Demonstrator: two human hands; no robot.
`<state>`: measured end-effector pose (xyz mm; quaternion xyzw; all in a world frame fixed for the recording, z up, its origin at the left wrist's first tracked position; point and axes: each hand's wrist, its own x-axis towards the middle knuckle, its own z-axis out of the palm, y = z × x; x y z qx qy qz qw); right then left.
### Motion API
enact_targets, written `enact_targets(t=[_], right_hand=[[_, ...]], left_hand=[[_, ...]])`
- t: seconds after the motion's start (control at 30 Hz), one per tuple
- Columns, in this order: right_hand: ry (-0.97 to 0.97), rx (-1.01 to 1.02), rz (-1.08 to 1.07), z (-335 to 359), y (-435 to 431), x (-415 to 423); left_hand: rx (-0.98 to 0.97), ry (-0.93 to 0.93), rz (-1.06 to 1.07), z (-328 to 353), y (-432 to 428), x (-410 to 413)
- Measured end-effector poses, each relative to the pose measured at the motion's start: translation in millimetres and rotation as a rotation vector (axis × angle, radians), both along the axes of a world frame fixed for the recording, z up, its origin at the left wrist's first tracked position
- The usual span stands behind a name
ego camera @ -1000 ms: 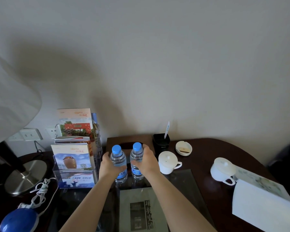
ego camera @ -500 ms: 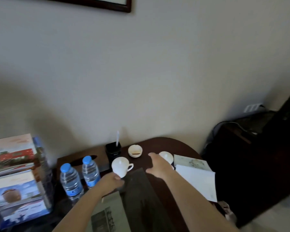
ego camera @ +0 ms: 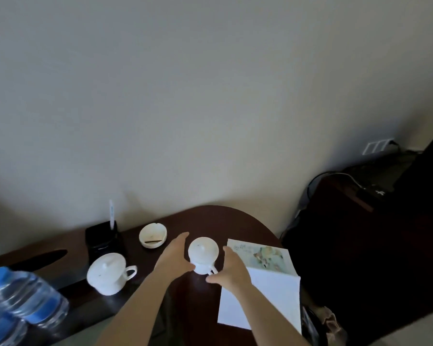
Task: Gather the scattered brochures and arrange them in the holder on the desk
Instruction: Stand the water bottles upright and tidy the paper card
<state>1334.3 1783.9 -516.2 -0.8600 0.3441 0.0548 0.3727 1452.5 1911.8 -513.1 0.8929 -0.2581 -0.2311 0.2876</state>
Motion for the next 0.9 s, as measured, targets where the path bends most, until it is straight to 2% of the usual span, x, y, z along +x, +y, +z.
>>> enact_targets(t=[0.1,0.2,0.33,0.43,0.57,0.7,0.73,0.77,0.8,0.83,0.9], right_hand=[[0.002,0.02,-0.01,-28.4,0.8,9.2],[-0.008,-0.006,-0.038,-43.1,6.1,15.6],[-0.022,-0.099,-0.024,-55.7,7.4,18.2],[-0.075,0.023,0.014,-60.1,8.9,20.3],[-0.198,0.226,-0.064,-56.2,26.9,29.3],[-0.266,0.26,-0.091,-47.7,60.2,50.6],[-0.27,0.255,-0.085,-45.5,68.5,56.5],[-0.271,0.238,-0.075,-43.6,76.3,62.2],[-0.272,0.212,-0.06,-42.0,83.5,67.2],[-0.276,0.189,-0.048,-40.7,90.1,71.9],[-0.289,0.188,-0.045,-40.2,101.2,79.6]], left_hand=[[0.064,0.005,-0.014,-23.5,-18.9,0.1],[0.034,0.027,0.037,-35.8,-27.7,-5.5],[0.04,-0.068,0.12,-36.0,-32.0,-9.6],[0.032,-0.07,0.118,-36.5,-26.8,-6.5],[0.013,-0.084,0.145,-31.5,0.6,6.0],[0.024,-0.196,0.127,-20.1,35.9,14.7],[0.195,-0.298,-0.007,-18.9,45.3,17.3],[0.349,-0.375,-0.037,-15.0,58.7,19.2],[0.297,-0.324,0.106,-17.0,62.1,18.1],[0.12,-0.326,0.22,-18.3,73.8,13.4],[0.23,-0.469,0.308,-16.2,96.5,9.2]])
